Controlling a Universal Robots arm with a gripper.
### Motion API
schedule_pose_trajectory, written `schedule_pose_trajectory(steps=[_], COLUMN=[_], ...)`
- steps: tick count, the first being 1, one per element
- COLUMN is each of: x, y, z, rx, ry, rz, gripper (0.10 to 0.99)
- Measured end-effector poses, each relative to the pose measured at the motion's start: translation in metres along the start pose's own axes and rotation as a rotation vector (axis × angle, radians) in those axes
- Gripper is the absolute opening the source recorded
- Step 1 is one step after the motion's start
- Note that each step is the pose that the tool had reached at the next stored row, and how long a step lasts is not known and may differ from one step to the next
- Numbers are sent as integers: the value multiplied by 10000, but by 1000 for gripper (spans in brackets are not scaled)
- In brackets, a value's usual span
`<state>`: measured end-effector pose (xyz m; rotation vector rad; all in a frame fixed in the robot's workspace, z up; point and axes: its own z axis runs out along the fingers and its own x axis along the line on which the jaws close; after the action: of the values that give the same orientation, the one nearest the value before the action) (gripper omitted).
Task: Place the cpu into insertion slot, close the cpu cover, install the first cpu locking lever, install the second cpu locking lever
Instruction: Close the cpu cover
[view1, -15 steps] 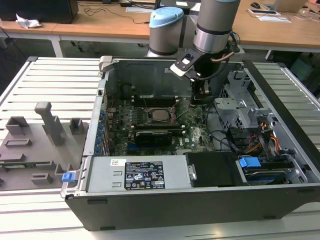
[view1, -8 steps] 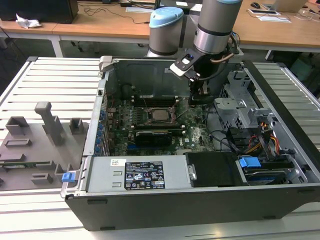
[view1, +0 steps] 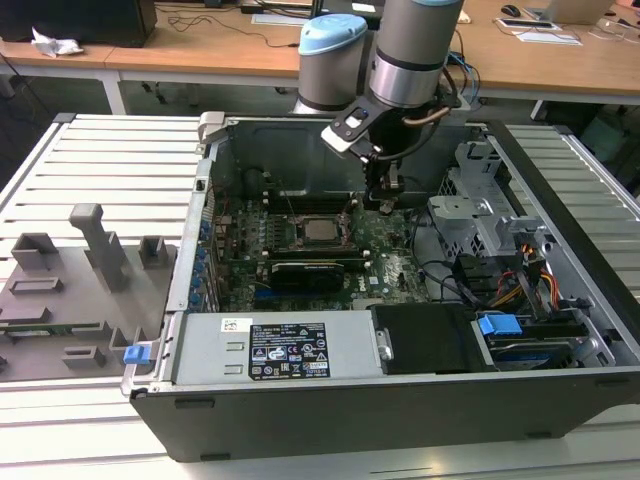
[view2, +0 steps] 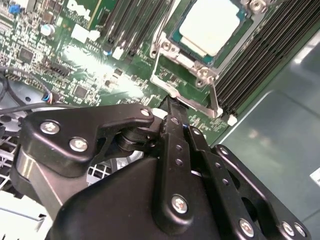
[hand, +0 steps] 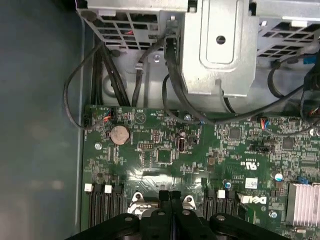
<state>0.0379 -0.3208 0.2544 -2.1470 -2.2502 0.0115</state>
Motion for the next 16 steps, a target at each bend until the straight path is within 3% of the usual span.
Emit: schedule_pose_trajectory(steps=[5, 9, 11, 16], x=[5, 13, 17, 21], y=[-110, -247, -340, -460], z=[9, 39, 70, 177], rx=[-2, -14, -40, -54], ry=[-1, -41, -70, -80], rz=[-1, -3, -1, 0], gripper=[106, 106, 106, 106])
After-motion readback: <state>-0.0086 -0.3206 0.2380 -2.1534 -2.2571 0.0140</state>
